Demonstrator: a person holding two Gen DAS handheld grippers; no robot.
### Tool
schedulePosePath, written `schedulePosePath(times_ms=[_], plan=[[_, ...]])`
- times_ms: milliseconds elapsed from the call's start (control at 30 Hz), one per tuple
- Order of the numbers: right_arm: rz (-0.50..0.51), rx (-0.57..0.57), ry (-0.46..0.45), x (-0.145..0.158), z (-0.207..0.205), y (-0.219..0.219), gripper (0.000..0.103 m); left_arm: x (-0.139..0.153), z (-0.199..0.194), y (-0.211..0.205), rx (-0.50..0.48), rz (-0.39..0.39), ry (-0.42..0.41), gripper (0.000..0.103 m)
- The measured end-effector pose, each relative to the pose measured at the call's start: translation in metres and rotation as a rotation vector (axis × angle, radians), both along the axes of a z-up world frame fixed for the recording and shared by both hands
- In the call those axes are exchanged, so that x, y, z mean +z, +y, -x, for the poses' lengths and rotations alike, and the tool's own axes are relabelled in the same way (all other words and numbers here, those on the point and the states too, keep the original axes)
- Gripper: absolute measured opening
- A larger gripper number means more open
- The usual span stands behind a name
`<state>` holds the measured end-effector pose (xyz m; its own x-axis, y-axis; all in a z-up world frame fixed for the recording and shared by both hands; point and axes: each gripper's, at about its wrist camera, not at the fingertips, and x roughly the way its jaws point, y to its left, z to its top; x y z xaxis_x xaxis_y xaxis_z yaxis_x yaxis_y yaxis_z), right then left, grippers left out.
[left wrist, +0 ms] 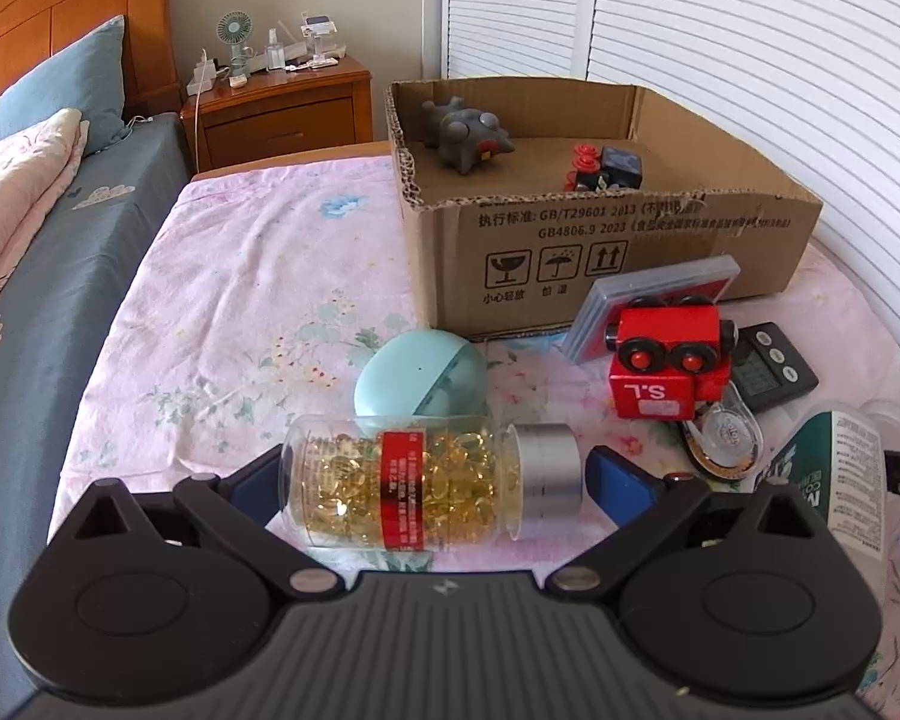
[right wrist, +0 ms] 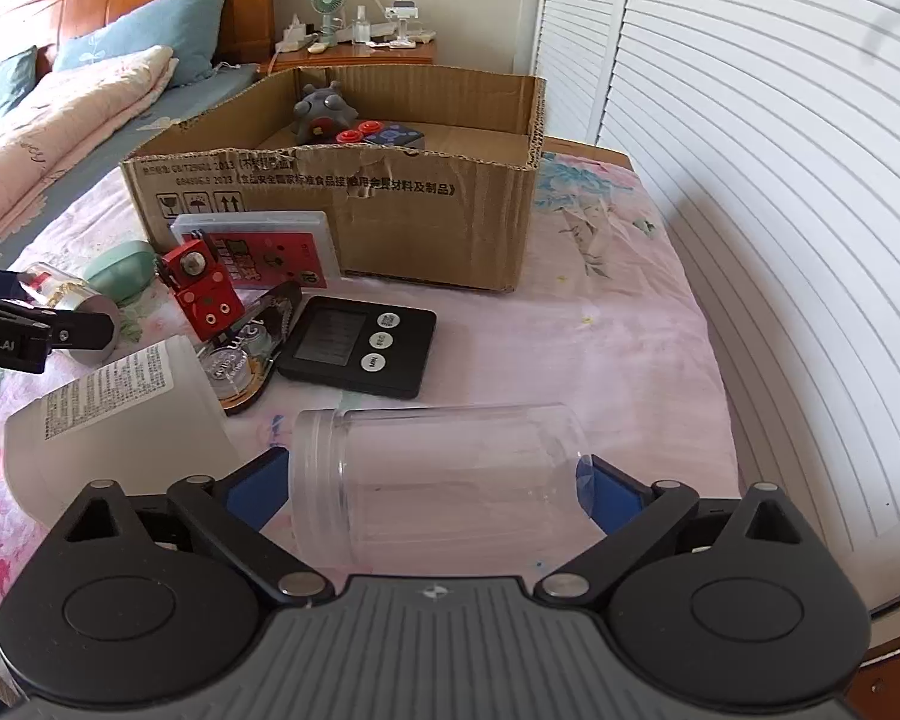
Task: Organize rigid objects
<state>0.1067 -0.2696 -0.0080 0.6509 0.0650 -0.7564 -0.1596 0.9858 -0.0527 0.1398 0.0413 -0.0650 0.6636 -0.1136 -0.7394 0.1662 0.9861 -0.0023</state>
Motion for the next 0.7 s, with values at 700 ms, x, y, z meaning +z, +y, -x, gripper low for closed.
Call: schedulePosePath(times_ms=[700], plan=[[0.022,0.102,-0.028,0.028,0.006,-0.005,0.096,0.037,0.006,0.012,-0.162,-0.054,0.074,0.093]])
